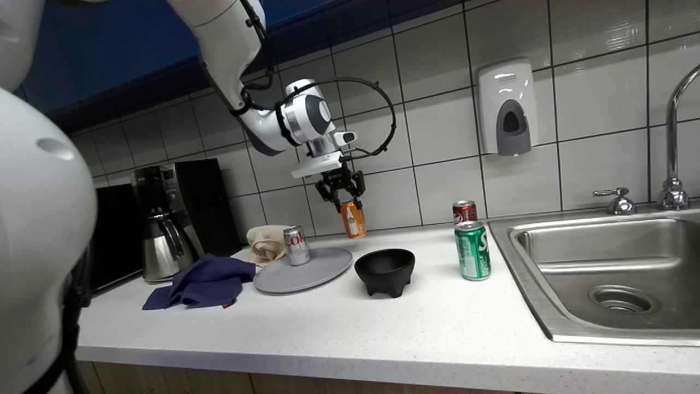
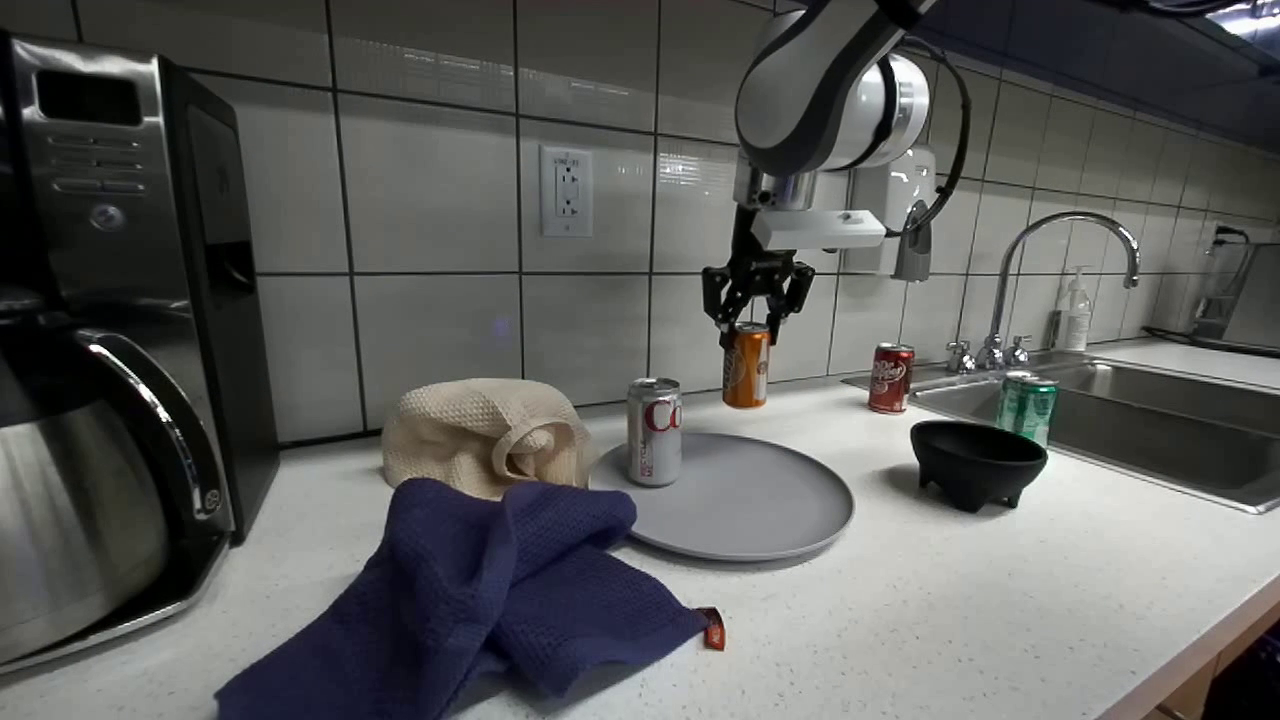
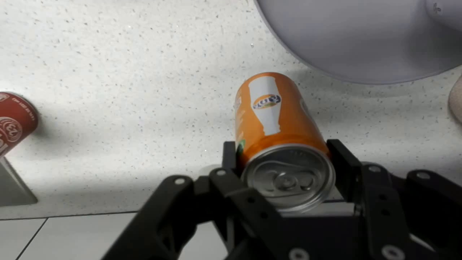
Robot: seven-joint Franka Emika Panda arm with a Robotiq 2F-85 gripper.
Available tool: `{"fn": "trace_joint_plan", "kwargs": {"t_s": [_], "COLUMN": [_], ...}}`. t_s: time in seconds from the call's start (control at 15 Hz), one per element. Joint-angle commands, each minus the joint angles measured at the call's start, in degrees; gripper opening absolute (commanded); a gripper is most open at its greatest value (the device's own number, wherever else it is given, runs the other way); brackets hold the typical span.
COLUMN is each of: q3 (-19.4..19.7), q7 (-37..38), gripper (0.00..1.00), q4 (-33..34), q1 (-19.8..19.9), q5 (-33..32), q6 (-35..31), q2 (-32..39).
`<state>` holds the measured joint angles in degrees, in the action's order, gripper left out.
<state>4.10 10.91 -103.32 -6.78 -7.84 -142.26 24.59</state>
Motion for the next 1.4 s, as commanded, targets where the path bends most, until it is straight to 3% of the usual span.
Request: {"fn": "trace_joint_plan", "kwargs": {"t_s": [0.0,0.53,1.33], "q3": [-0.59,-1.04,-1.04], "q7": [1.12,1.55,2.88], "gripper": [0.38,0.38,0.38], "q4": [5.89,10.10,2.67], "q1": [-0.62,-2.93,-4.18], "q5": [-0.67,-1.19,-1.47], "q6": [4.75,7.55,3.45], "q2": [2.97,5.52,1.74]}}
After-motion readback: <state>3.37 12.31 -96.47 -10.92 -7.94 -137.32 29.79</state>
